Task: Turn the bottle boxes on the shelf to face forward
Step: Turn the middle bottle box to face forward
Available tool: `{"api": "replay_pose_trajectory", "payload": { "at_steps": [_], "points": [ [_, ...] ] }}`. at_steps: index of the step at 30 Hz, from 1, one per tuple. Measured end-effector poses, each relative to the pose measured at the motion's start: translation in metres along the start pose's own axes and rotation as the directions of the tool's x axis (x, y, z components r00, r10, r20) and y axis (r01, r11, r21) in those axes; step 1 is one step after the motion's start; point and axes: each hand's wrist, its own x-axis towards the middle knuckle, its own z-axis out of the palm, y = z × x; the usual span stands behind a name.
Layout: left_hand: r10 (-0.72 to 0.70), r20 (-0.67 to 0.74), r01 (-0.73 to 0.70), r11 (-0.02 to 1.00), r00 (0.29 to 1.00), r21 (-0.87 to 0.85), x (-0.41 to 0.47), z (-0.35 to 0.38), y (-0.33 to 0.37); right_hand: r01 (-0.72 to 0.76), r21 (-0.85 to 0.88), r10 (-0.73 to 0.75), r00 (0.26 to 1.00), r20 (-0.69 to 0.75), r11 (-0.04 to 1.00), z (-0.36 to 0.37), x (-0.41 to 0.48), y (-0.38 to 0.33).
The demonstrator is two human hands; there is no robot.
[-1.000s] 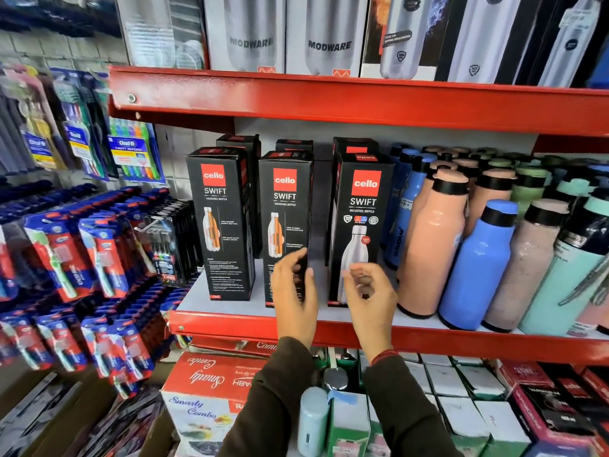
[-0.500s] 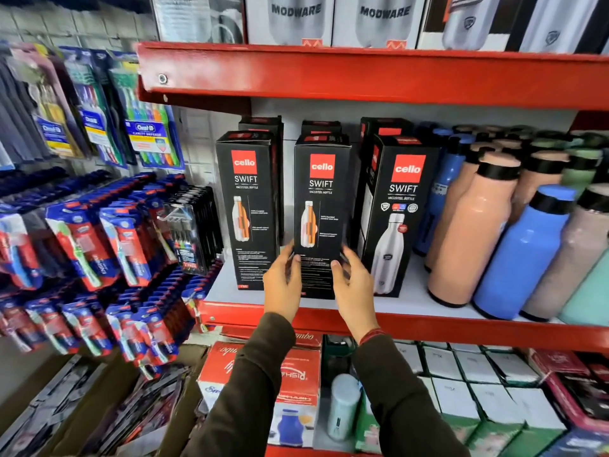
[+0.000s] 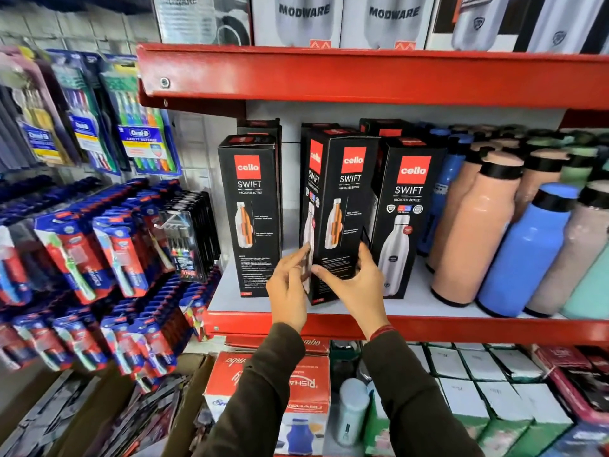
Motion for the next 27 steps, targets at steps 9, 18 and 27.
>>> {"api": "replay_pose_trajectory", "payload": {
  "at_steps": [9,18,27],
  "points": [
    [0.119,0.005,-0.117,0.971,0.993,0.208,0.005,0.004,0.001,0.023,0.027,-0.022,0.999,-0.037,0.999,0.001,0.006,-0.005],
    [0.037,-0.055,-0.022,0.970,0.998,0.242,0.013,0.006,-0.001,0.017,0.003,-0.017,0.994,0.108,1.000,0.001,0.004,0.004],
    [0.062,-0.110,-0.037,0.977,0.992,0.211,0.011,0.005,0.002,0.055,-0.039,-0.048,0.984,0.172,0.998,-0.002,0.005,0.015]
  ]
}}
